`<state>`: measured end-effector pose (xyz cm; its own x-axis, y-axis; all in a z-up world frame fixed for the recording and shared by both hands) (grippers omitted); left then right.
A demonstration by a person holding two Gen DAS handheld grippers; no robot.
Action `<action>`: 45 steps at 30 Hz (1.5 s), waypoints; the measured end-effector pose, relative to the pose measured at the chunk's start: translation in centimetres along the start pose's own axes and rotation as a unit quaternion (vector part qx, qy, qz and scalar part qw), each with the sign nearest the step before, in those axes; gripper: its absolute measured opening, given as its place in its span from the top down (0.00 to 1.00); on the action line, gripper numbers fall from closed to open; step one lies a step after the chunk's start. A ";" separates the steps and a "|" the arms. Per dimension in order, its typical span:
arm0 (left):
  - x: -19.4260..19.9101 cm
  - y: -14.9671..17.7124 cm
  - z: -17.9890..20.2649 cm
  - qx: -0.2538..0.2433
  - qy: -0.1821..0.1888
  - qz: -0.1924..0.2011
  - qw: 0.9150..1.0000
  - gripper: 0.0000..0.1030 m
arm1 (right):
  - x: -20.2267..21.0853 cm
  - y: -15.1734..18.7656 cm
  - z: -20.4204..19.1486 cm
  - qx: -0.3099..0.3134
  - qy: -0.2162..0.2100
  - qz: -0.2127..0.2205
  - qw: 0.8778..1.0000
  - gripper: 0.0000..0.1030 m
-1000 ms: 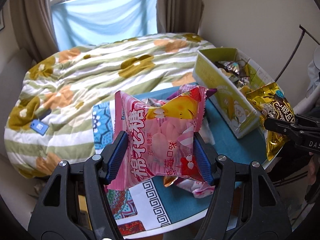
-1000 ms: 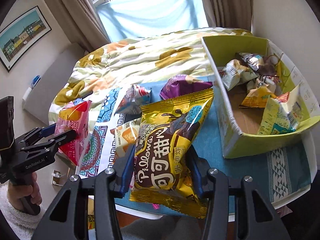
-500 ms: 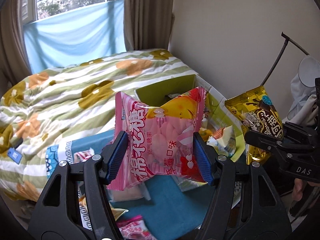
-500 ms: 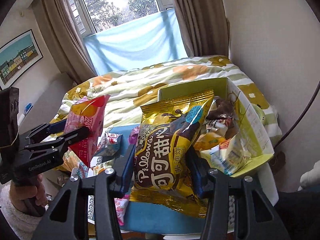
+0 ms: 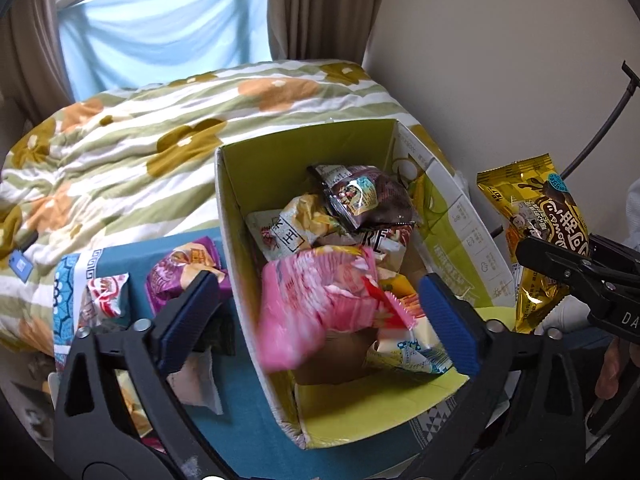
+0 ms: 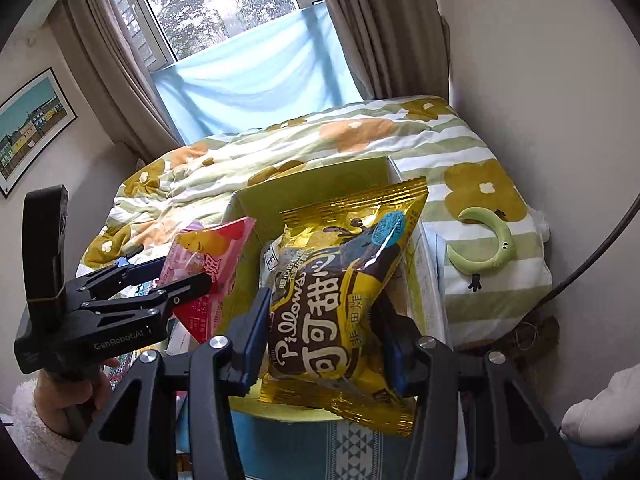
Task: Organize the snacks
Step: 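Drop the pink bag into the box with the left while the right carries the gold, then lower the gold chocolate bag into the yellow box and open the right gripper, then move both grippers back down to the snack bags on the table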
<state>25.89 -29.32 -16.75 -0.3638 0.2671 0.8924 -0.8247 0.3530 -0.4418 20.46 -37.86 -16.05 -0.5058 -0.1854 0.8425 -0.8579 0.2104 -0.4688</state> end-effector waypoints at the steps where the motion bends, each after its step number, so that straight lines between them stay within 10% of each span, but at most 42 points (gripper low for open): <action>1: 0.2 0.3 -0.2 0.003 -0.004 0.004 1.000 0.00 | -0.3 -0.2 0.3 0.003 -0.004 -0.003 1.000 0.56; 25: 1.5 6.8 -6.9 0.111 -0.062 -0.016 0.992 0.00 | -8.3 -2.2 2.2 0.035 -0.007 -0.078 0.996 0.55; 29: 1.8 7.8 -7.4 0.118 -0.068 -0.015 0.991 0.00 | -7.1 -2.1 2.7 0.033 0.007 -0.035 0.999 0.01; 45: 7.5 10.3 -11.1 0.117 -0.093 0.021 0.989 0.00 | -2.2 -0.2 0.7 0.053 0.007 0.008 0.999 0.01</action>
<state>19.49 -13.74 -15.65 -0.4548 0.0992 0.8850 -0.8771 0.1224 -0.4645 21.69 -38.18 -18.00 -0.5187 -0.1692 0.8381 -0.8549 0.1095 -0.5070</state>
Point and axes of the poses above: each gripper's, at about its wrist camera, not at the fingertips, and x roughly against the way its jaws point, z to its right, y to its underside, the point moved 8 cm from there along -x, roughly the way its jaws point, and after that the axes turned 10 degrees about -z, right-handed, at the moved point
